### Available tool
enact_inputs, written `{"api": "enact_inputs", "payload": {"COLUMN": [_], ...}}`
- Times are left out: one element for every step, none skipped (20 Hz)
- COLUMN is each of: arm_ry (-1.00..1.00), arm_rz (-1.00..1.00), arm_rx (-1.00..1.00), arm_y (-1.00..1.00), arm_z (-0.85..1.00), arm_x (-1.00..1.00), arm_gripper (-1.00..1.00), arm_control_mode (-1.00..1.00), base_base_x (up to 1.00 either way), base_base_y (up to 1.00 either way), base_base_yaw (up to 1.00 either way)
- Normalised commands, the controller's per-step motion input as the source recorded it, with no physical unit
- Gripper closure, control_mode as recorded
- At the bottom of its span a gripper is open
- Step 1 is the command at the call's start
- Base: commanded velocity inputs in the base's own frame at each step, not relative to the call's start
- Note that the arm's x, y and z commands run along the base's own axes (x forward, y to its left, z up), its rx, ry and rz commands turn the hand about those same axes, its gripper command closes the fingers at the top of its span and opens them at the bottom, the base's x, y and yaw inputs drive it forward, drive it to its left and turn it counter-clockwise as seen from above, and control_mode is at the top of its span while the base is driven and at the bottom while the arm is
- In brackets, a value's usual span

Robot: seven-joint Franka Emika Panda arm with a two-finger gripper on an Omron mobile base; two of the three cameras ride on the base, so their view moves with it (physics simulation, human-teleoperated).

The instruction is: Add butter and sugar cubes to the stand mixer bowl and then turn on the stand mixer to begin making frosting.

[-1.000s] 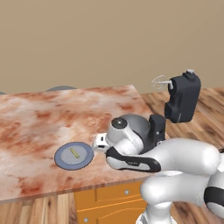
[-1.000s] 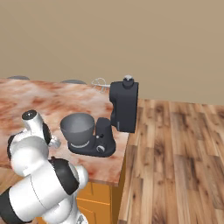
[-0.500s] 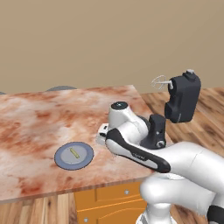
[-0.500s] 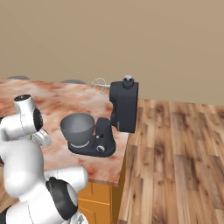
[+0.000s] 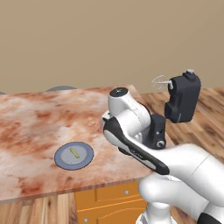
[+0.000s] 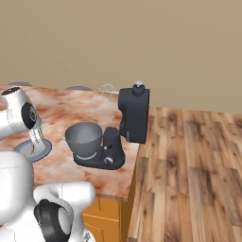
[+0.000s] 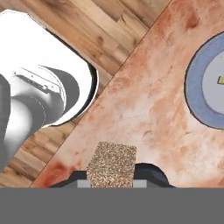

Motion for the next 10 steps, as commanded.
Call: {"api": "enact_inputs", "payload": {"arm_ry": [-0.24, -0.22, -0.21, -0.21, -0.17, -0.13, 0.00, 0.00, 0.00, 0.05], "arm_rz": [-0.24, -0.22, -0.19, -0.15, -0.11, -0.05, -0.02, 0.00, 0.00, 0.00], "arm_rx": [-0.01, 0.00, 0.00, 0.00, 0.00, 0.00, 0.00, 0.00, 0.01, 0.00], "arm_y": [-0.40, -0.44, -0.47, -0.55, -0.64, -0.59, -0.58, -0.54, -0.51, -0.38], "arm_z": [0.41, 0.39, 0.29, 0.14, 0.00, 0.00, 0.00, 0.00, 0.00, 0.00], "arm_x": [0.00, 0.00, 0.00, 0.00, 0.06, 0.24, 0.49, 0.58, 0.65, 0.76], "arm_gripper": [1.00, 1.00, 1.00, 1.00, 1.00, 1.00, 1.00, 1.00, 1.00, 1.00], "arm_control_mode": [-1.00, -1.00, -1.00, -1.00, -1.00, -1.00, -1.00, -1.00, -1.00, -1.00], "base_base_x": [0.00, 0.00, 0.00, 0.00, 0.00, 0.00, 0.00, 0.00, 0.00, 0.00], "base_base_y": [0.00, 0.00, 0.00, 0.00, 0.00, 0.00, 0.00, 0.00, 0.00, 0.00], "base_base_yaw": [0.00, 0.00, 0.00, 0.00, 0.00, 0.00, 0.00, 0.00, 0.00, 0.00]}}
